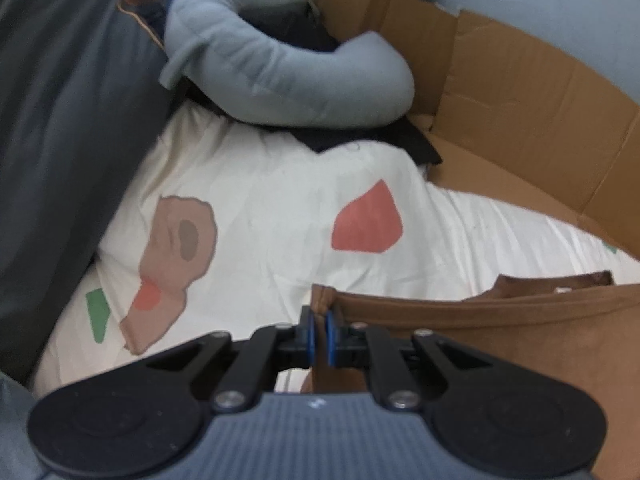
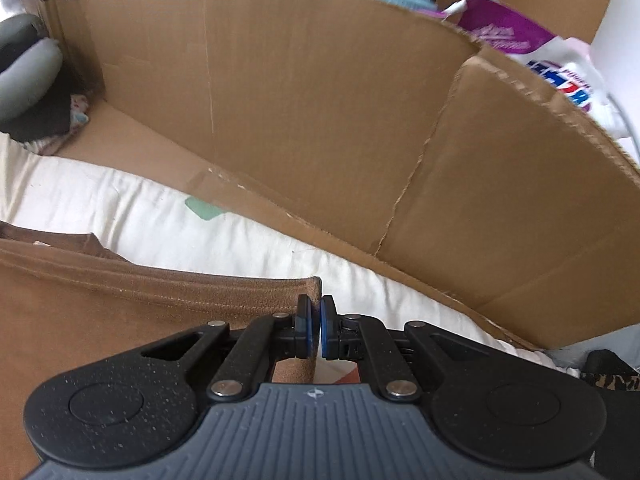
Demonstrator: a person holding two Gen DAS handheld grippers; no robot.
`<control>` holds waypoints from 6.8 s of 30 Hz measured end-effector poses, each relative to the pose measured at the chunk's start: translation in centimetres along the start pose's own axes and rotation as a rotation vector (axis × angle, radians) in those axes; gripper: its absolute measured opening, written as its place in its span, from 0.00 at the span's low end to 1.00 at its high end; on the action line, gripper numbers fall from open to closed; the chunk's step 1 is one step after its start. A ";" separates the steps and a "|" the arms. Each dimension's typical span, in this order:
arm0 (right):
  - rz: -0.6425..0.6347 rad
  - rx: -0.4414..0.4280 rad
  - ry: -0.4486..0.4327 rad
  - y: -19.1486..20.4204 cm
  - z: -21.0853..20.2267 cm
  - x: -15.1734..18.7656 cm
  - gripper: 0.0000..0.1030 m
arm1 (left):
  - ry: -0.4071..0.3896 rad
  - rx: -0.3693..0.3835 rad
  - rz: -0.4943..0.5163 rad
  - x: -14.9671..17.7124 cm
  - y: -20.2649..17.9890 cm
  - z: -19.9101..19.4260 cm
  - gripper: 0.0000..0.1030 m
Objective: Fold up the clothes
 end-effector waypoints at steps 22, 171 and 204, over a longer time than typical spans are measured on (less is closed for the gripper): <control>-0.013 0.114 0.182 0.5 4.9 -2.6 0.02 | 0.101 -0.076 0.078 -2.0 -1.1 5.6 0.06; -0.056 -0.255 0.131 16.9 -9.5 20.8 0.42 | 0.286 0.242 0.182 27.0 -15.5 -7.6 0.44; -0.039 -0.336 0.063 19.2 -11.9 19.7 0.30 | 0.272 0.299 -0.027 27.1 -13.4 -9.5 0.28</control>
Point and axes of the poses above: each gripper's, at about its wrist camera, not at the fingertips, and z roughly the way its jaws point, y to its left, x to its underside, the point moved 7 cm from there along z, roughly the way its jaws point, and after that the axes turned 10 degrees about -z, right-handed, at the moved point
